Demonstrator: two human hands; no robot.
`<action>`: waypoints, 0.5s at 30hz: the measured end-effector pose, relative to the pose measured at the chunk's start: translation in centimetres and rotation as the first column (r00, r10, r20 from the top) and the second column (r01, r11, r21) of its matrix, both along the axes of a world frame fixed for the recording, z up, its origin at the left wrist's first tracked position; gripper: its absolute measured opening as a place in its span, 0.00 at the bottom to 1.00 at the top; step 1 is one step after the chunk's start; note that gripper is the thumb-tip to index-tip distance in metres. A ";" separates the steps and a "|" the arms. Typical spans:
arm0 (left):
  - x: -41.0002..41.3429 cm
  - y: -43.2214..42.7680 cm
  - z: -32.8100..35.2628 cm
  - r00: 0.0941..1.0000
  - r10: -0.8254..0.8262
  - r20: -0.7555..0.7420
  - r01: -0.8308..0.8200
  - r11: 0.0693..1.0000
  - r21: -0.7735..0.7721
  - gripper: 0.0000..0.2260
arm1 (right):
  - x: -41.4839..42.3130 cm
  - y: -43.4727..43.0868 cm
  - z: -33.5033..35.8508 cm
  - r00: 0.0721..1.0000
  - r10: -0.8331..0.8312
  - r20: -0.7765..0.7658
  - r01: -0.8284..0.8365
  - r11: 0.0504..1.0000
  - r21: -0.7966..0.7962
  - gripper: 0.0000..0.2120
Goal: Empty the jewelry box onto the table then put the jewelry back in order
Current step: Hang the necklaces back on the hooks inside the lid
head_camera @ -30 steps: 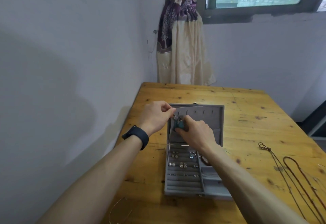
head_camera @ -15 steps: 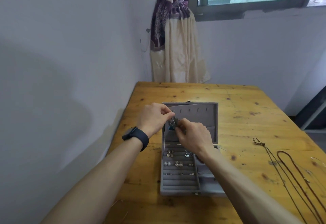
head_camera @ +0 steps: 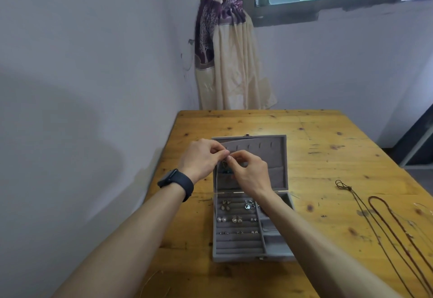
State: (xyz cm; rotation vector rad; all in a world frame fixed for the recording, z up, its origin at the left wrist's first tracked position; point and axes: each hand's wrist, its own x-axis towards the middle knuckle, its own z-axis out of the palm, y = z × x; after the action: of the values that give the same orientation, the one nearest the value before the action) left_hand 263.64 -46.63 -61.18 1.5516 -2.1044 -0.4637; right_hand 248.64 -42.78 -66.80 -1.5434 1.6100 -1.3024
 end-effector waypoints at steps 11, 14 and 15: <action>0.6 0.3 0.6 0.987 0.106 -0.123 -0.126 0.978 -0.169 0.11 | 0.0 -0.7 -0.1 0.991 -0.067 0.112 0.062 0.997 0.049 0.05; 0.4 -0.3 0.4 0.992 0.051 -0.118 -0.054 0.998 -0.018 0.23 | 0.0 -0.8 0.1 0.993 -0.065 0.097 0.057 0.995 0.077 0.06; 0.3 -0.5 0.2 0.992 0.035 -0.119 -0.030 0.998 0.046 0.27 | 0.0 -0.9 0.1 0.994 -0.066 0.092 0.058 0.995 0.086 0.06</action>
State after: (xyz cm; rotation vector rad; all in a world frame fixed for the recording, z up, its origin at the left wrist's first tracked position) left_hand 263.98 -47.15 -60.94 1.5403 -1.9879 -0.5809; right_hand 248.67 -43.66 -66.70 -1.3712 1.6428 -1.3046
